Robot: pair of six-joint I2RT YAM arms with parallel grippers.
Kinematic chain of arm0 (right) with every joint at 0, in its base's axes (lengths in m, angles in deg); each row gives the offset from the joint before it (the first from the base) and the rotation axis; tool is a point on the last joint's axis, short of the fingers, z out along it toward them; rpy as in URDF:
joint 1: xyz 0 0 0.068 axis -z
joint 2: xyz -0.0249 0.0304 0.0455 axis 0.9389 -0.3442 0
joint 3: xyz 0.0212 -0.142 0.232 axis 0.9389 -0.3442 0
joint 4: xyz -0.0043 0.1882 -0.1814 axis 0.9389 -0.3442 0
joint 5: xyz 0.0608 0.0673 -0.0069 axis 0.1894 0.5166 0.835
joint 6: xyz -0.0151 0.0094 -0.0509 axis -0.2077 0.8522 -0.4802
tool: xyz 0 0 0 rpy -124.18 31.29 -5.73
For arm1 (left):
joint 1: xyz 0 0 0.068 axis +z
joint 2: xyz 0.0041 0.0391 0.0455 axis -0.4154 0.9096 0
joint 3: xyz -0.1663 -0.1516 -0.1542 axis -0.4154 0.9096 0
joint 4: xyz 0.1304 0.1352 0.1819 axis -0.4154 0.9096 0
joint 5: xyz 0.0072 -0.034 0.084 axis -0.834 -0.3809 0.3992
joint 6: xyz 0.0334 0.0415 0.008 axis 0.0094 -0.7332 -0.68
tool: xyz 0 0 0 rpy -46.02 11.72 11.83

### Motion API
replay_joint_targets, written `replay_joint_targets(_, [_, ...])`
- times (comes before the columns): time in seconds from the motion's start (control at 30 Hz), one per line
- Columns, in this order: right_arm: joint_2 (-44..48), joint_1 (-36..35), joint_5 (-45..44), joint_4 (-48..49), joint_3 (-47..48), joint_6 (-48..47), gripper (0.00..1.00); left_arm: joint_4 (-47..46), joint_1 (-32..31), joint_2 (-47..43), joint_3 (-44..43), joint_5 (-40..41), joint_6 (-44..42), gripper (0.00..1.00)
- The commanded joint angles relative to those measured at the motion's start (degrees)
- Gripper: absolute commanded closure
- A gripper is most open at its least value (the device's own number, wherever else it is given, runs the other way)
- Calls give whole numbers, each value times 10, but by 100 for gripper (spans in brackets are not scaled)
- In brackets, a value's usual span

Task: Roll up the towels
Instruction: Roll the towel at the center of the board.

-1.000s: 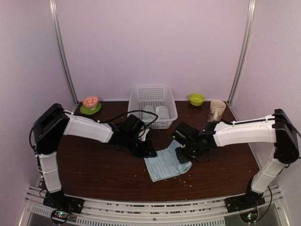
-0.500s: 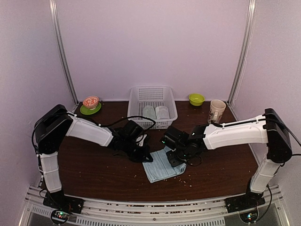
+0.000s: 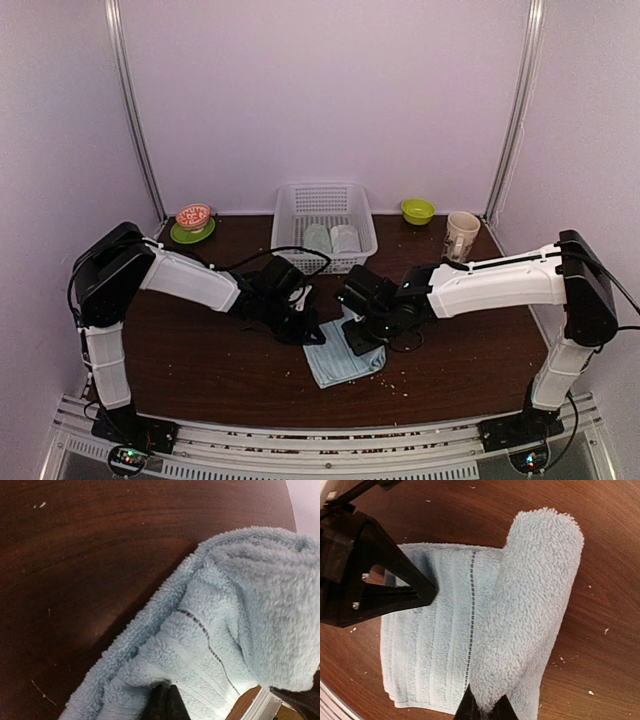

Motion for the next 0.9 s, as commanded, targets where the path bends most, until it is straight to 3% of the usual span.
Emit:
replay_joint_targets(0.0, [1, -5, 65, 62, -12, -12, 91, -5, -1, 14, 10, 5, -1, 100])
replay_joint_targets(0.27, [-25, -5, 101, 80, -19, -11, 79, 9, -1, 1, 11, 8, -6, 100])
replay_joint_targets(0.47, [-36, -5, 130, 118, -43, 0, 64, 34, -2, -26, 15, 16, -18, 100])
replay_joint_targets(0.87, [-32, 2, 151, 161, -76, 3, 54, 62, 0, -128, 31, 30, -21, 100])
